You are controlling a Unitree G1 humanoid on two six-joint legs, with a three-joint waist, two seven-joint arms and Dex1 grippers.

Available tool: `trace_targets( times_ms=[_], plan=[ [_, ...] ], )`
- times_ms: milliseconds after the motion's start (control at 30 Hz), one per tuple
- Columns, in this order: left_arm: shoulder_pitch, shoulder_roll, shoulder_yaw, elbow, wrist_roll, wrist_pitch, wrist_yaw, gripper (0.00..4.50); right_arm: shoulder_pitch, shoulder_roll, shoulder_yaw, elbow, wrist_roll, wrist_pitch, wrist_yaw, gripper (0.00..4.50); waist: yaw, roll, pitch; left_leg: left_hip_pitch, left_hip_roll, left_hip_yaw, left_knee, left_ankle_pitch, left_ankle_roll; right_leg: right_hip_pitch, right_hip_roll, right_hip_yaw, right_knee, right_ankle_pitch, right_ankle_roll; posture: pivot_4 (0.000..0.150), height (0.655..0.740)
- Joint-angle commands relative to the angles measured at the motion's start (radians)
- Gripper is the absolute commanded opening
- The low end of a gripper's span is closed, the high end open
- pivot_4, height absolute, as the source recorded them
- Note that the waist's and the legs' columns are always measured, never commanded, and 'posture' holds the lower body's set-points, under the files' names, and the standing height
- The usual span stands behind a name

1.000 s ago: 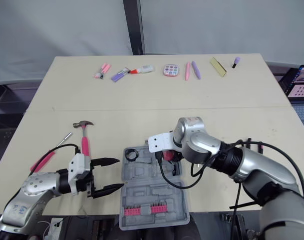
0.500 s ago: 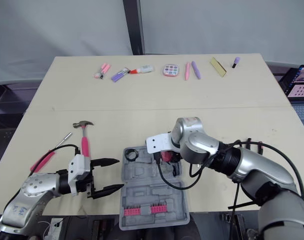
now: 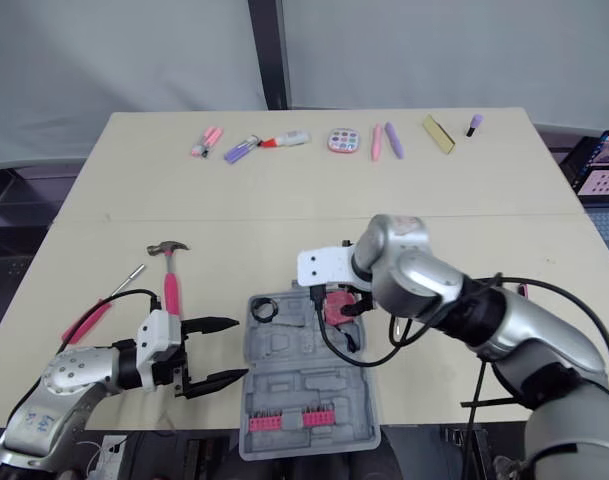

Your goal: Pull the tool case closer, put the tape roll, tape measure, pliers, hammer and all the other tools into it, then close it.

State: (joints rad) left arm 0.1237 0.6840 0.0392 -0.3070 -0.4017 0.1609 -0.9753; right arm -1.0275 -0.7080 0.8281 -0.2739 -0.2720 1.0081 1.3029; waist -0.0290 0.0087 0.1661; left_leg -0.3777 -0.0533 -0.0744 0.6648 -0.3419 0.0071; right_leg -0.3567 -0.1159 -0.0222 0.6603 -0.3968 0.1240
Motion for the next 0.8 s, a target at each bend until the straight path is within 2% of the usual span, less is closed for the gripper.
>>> trace_targets(
  times_ms=[33,100,133,333,467,800],
  plan=[
    [0.002,0.004,0.018,-0.024,-0.005,-0.016,-0.003,4.50,0.027,-0.016,-0.076,-0.065,0.057,0.013,0.009,4.43,0.000,0.000,0.000,0.000,0.000,0.000,0.000,0.000,0.000,0.000,0.000,0.000,0.000,0.000,0.000,0.150,0.7400],
    [-0.001,0.004,0.017,-0.023,-0.004,-0.016,-0.004,4.50,0.063,-0.015,-0.140,-0.077,0.114,0.039,0.004,4.43,0.000,0.000,0.000,0.000,0.000,0.001,0.000,0.000,0.000,0.000,0.000,0.000,0.000,0.000,0.000,0.150,0.7400],
    [-0.009,0.003,0.015,-0.019,-0.006,-0.016,-0.006,4.50,0.151,-0.028,-0.242,-0.063,0.173,-0.048,-0.014,4.43,0.000,0.000,0.000,0.000,0.000,0.001,0.000,0.000,0.000,0.000,0.000,0.000,0.000,0.000,0.000,0.150,0.7400],
    [-0.050,-0.006,0.005,-0.004,-0.009,-0.008,-0.006,4.50,0.414,-0.016,-0.520,0.002,0.332,-0.301,-0.092,1.66,0.004,-0.004,0.001,0.000,-0.001,0.001,0.000,0.000,0.000,0.002,0.000,-0.001,-0.001,0.000,0.000,0.150,0.7400],
    [-0.059,-0.003,0.006,0.003,-0.010,-0.005,-0.013,4.50,0.462,-0.030,-0.538,0.050,0.344,-0.384,-0.100,1.66,-0.003,-0.004,0.001,0.000,0.002,0.003,0.000,0.000,0.000,0.005,0.002,-0.002,-0.003,0.000,0.000,0.150,0.7400],
    [-0.093,-0.003,0.006,0.015,-0.010,0.002,-0.019,4.50,0.514,0.090,-0.611,0.267,0.388,-0.673,-0.184,1.66,0.001,-0.004,0.001,0.001,0.003,0.003,0.000,0.000,0.000,0.005,0.002,-0.002,-0.003,0.000,0.000,0.150,0.7400]
  ],
)
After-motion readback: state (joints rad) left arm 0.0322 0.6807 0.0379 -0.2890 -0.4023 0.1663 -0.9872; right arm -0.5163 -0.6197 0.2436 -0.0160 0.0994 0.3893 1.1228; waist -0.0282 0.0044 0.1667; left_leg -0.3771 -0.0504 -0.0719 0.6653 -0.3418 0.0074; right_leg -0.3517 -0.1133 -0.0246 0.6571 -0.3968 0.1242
